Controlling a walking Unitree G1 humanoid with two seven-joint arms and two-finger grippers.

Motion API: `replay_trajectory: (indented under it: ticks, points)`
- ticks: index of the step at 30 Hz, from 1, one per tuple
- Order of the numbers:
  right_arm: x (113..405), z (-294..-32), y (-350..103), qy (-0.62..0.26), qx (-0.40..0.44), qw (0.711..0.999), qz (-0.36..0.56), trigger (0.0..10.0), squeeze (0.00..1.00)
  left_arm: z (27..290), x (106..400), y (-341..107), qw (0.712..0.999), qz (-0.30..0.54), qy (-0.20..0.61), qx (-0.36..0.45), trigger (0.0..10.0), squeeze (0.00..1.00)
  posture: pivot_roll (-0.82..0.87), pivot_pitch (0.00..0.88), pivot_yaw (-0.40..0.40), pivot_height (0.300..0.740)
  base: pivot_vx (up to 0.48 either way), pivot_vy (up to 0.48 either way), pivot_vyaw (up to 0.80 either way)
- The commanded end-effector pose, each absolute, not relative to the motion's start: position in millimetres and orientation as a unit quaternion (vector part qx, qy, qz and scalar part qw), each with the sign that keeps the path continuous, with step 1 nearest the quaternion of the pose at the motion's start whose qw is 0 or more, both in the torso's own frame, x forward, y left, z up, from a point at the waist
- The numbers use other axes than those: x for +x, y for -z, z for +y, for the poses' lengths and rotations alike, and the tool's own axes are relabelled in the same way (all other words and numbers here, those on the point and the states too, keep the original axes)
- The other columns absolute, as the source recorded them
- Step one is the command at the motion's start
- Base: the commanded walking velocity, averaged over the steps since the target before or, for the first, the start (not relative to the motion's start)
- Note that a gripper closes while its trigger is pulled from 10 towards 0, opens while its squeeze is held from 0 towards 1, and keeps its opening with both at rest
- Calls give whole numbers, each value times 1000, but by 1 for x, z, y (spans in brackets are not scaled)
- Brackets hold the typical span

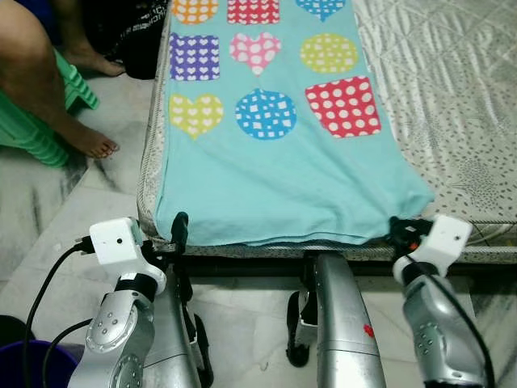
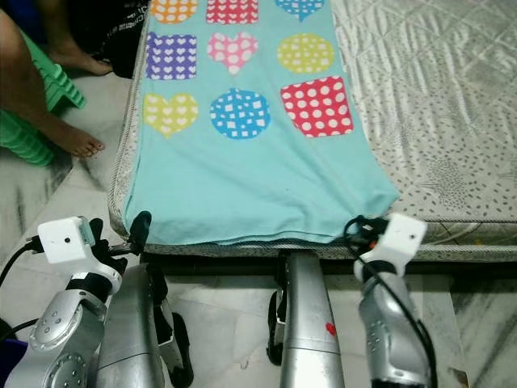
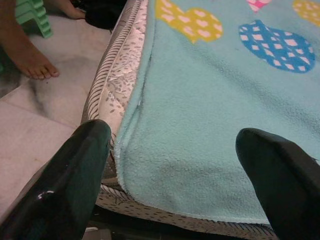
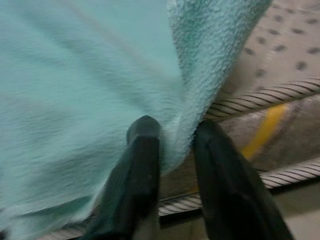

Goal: Clean up the room

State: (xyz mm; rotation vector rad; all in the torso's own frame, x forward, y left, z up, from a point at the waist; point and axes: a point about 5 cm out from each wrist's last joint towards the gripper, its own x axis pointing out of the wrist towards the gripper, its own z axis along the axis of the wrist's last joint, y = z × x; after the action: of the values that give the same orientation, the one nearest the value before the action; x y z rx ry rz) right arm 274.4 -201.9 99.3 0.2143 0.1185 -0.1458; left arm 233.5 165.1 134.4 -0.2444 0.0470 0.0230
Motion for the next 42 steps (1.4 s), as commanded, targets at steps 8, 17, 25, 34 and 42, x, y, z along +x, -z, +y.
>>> replay_trajectory:
  ticks: [8, 17, 25, 34, 42]
  points:
    - [270, -201, -108, 78, 43, 995, 53, 10000, 1000, 165, 232, -127, 992, 38, -8, -123, 10000, 0, -53, 286, 12, 532, 0, 0, 0]
    - [283, -216, -127, 110, -40, 993, 19, 10000, 1000, 164, 235, -126, 992, 35, -10, -123, 10000, 0, -64, 273, 7, 532, 0, 0, 0]
    - [293, -210, -148, 96, -42, 994, -30, 10000, 1000, 169, 235, -131, 993, 19, -25, -118, 10000, 0, -68, 263, 11, 532, 0, 0, 0]
    - [285, -199, -114, 58, -74, 993, 67, 10000, 1000, 168, 237, -129, 993, 21, -20, -116, 10000, 0, -68, 249, 12, 532, 0, 0, 0]
    - [280, -221, -96, 90, -102, 982, 129, 10000, 1000, 167, 238, -127, 993, 25, -17, -117, 10000, 0, -74, 249, 12, 532, 0, 0, 0]
